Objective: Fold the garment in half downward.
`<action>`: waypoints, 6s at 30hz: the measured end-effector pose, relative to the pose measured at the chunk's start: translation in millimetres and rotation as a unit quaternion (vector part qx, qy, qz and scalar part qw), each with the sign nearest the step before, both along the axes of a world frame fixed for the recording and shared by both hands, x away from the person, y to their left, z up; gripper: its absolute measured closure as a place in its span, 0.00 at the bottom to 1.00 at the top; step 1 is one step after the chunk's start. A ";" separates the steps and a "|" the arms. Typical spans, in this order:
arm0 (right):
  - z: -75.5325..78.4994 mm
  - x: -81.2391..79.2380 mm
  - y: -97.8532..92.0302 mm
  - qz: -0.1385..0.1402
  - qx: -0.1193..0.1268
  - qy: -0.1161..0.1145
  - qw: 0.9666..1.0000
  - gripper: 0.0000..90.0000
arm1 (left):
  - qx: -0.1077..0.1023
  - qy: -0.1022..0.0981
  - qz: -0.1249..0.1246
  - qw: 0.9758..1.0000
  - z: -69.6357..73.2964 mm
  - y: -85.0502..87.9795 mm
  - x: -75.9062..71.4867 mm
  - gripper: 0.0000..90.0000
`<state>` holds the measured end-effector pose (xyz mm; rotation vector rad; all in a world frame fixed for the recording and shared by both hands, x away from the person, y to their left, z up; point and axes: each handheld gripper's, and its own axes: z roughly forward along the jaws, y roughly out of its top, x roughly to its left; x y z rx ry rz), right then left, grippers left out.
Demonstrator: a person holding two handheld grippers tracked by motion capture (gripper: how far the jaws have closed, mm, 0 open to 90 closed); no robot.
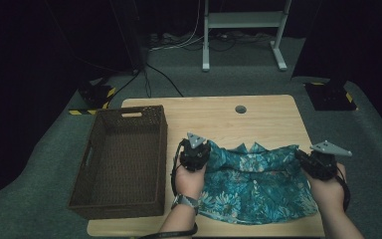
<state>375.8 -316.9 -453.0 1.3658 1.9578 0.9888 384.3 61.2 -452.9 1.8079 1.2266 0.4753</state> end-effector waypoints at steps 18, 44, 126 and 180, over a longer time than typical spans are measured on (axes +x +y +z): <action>-62.3 -44.6 -9.0 -0.005 -0.016 0.065 0.998 0.96 | 0.048 0.070 -0.028 0.996 -59.7 -7.8 -31.4 0.95; -75.7 6.7 -5.6 0.005 -0.049 0.066 0.997 0.95 | 0.058 0.078 -0.003 0.995 -77.5 -6.4 14.2 0.92; -53.0 58.8 68.2 0.044 -0.038 0.053 0.997 0.95 | 0.048 0.060 -0.022 0.997 -55.3 -64.0 54.5 0.97; -77.2 -38.0 54.7 0.079 -0.045 0.036 0.995 0.94 | 0.074 0.043 -0.009 0.996 -49.5 -43.2 4.8 0.58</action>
